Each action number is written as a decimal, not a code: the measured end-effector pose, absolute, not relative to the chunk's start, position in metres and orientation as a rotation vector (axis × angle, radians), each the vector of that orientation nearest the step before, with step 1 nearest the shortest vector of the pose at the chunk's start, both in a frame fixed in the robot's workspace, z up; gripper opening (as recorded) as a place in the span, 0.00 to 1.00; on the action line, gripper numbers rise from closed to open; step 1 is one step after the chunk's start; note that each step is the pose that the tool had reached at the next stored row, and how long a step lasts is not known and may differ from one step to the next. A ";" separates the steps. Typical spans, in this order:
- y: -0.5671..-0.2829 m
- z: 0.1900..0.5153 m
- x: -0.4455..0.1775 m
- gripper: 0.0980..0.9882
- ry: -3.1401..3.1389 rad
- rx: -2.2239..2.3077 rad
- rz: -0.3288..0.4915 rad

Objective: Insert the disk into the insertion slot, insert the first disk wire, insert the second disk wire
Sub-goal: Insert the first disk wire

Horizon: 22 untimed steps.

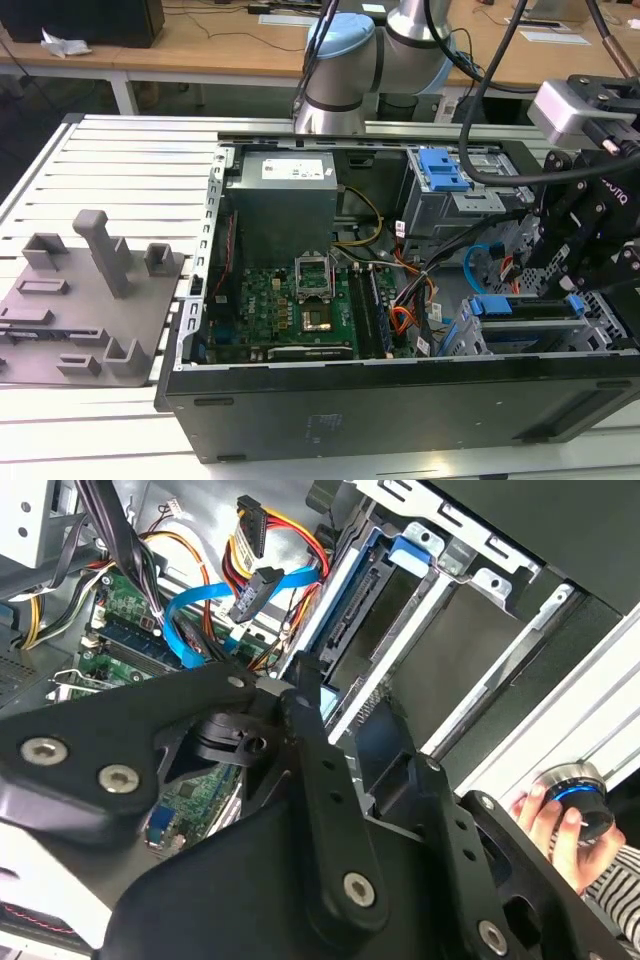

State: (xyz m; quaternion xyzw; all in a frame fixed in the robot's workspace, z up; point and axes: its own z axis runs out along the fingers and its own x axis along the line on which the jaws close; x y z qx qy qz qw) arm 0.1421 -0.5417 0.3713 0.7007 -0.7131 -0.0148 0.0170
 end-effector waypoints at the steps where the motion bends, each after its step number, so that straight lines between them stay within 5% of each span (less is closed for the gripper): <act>1: -0.542 0.371 0.142 0.36 -2.216 2.178 -0.046; 22: -0.497 0.370 0.142 0.36 -2.216 2.177 -0.045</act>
